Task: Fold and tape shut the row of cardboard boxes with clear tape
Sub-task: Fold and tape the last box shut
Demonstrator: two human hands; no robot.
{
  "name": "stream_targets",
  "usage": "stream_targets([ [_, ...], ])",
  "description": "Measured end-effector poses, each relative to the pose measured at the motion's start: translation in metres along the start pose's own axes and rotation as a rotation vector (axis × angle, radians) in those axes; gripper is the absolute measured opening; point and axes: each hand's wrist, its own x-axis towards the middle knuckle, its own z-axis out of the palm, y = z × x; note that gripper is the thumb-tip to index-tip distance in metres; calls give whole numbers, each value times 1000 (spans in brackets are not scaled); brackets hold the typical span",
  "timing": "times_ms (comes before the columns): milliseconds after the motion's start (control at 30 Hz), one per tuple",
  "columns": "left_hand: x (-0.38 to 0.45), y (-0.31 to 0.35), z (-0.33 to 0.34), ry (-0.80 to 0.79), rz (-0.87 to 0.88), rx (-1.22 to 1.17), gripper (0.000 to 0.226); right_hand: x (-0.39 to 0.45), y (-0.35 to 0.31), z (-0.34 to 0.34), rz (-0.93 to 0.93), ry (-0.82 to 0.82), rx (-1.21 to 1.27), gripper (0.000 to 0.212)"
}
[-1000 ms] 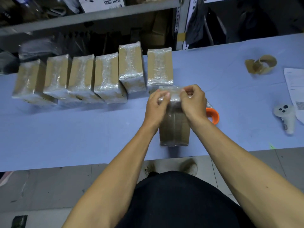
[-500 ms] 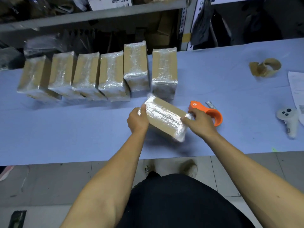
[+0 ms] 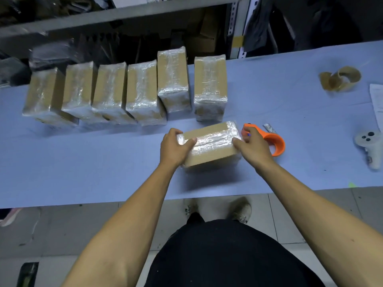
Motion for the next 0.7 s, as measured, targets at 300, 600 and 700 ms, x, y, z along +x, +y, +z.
stream_targets([
  [300, -22, 0, 4, -408, -114, 32, 44, 10, -9, 13, -96, 62, 95, 45],
  [600, -29, 12, 28, -443, -158, -58, 49, -4, 3, 28, -4, 203, 271, 30],
  [700, -17, 23, 37, -352, -174, -249, 60, -4, -1, 27, -65, 118, 222, 31],
])
